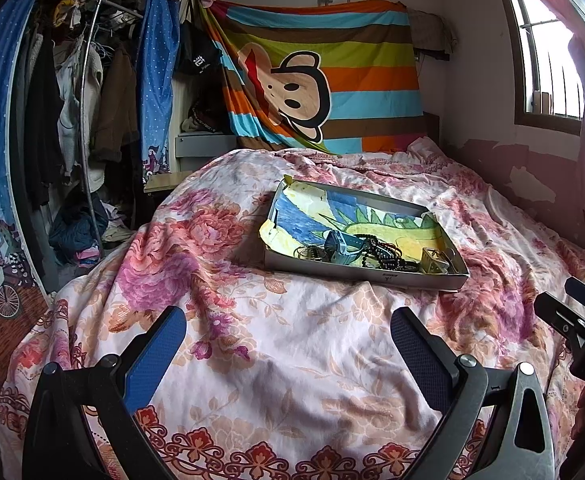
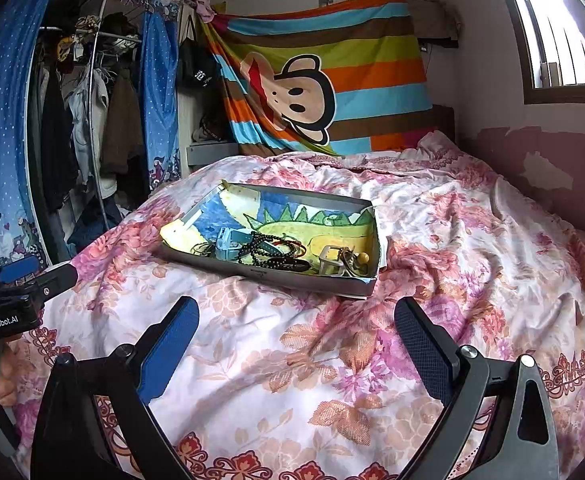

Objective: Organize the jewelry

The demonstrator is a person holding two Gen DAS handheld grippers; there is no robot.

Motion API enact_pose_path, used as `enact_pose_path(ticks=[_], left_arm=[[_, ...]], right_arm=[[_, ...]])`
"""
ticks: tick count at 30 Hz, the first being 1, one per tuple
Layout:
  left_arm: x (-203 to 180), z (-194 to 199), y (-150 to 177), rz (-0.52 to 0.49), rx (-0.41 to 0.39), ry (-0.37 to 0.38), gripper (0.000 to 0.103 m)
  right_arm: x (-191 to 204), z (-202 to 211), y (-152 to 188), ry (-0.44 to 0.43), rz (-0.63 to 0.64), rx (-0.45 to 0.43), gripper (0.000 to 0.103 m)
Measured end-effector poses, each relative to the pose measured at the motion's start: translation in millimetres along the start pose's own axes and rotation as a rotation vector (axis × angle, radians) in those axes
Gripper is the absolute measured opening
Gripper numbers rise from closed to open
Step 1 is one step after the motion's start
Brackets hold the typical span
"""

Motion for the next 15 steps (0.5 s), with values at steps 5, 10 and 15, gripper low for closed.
enact_pose_path(ticks=[5,10,15], left_arm=[[0.0,0.1,-0.1,0.000,0.000,-0.001,0.103],[0.1,0.4,-0.5,0.001,0.000,0.000,0.103],[-0.7,0.0,1.4,-0.002,-0.002,0.004,0.103]], right_arm=[[0.2,0.0,-1.1,0.000,0.000,0.000,0.096],[0.4,0.0,-1.1,0.000,0.000,0.000,0.096],[0.5,0.1,-0.4,0.001,0.000,0.002,0.096]])
Point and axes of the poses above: each gripper's, at about its wrist camera, not at the fingertips, and z roughly against the way its jaws point, x to its left, y to its underside, the point moved 3 cm from there along -z, roughly the way its jaws point, and after that the axes turned 14 degrees about -z, right-handed, at the moved point
